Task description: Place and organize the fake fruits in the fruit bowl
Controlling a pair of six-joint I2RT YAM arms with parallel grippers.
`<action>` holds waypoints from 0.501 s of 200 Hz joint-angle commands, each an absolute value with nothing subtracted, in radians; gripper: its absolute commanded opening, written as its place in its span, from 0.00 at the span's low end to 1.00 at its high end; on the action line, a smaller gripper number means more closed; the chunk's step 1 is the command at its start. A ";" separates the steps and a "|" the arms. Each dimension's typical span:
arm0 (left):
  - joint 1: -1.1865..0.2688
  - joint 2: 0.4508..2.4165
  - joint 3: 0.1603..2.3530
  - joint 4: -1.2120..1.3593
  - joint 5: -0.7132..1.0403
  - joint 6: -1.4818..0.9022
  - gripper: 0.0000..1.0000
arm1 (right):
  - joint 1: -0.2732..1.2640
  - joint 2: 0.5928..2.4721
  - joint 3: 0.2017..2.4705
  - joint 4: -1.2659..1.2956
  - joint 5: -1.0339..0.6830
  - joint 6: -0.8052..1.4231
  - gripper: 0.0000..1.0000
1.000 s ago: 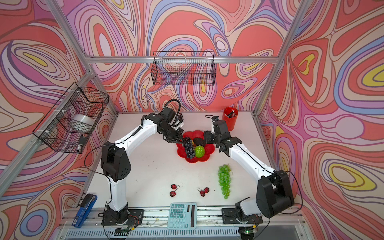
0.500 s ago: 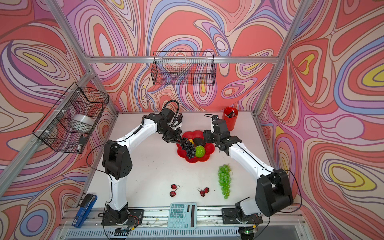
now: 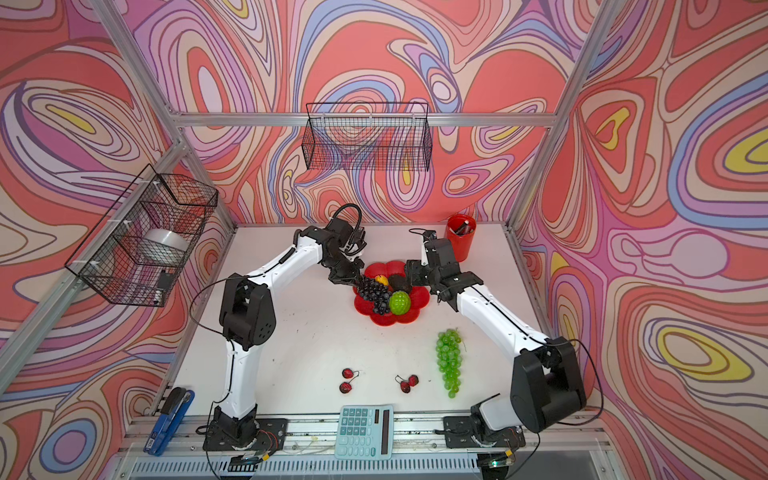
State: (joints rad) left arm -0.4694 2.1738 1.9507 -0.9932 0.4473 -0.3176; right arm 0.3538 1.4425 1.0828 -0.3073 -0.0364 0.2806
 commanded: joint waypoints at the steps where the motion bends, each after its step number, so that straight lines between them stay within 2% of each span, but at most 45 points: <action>1: -0.463 2.194 1.976 -1.013 0.422 -0.307 0.14 | 0.349 1.451 1.088 -0.312 -0.062 0.299 0.68; 9: -0.463 2.193 1.976 -1.010 0.421 -0.308 0.18 | 0.350 1.447 1.084 -0.314 -0.067 0.302 0.69; 23: -0.462 2.185 1.973 -1.001 0.420 -0.310 0.33 | 0.349 1.442 1.082 -0.320 -0.072 0.304 0.69; 55: -0.462 2.154 1.976 -0.988 0.413 -0.301 0.56 | 0.350 1.414 1.077 -0.355 -0.068 0.306 0.69; 100: -0.463 2.039 1.902 -0.979 0.354 -0.281 0.59 | 0.350 1.332 1.031 -0.475 -0.038 0.327 0.69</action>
